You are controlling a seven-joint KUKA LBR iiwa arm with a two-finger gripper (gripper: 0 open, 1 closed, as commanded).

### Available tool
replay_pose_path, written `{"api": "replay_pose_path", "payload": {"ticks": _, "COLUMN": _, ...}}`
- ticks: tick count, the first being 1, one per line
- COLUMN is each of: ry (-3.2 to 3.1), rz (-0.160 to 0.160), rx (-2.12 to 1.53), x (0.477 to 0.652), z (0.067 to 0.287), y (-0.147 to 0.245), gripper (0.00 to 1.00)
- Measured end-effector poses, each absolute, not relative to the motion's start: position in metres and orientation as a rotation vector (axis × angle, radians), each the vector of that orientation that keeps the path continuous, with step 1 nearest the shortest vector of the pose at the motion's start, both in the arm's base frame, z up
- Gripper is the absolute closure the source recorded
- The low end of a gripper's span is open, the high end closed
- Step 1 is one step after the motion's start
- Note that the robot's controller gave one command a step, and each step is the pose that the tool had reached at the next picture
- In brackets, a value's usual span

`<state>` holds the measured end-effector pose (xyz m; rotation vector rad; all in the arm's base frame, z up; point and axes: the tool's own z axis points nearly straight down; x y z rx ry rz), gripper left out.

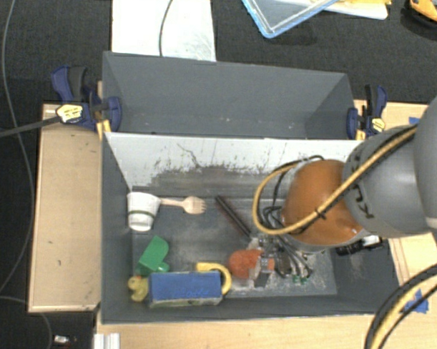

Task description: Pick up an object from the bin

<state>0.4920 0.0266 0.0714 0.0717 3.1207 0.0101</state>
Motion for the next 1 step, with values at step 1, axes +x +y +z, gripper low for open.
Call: {"api": "replay_pose_path", "payload": {"ticks": 1, "ry": 3.121, "rz": 0.01, "rx": 0.073, "x": 0.492, "z": 0.0715, "y": 0.0266, "gripper": 1.0}}
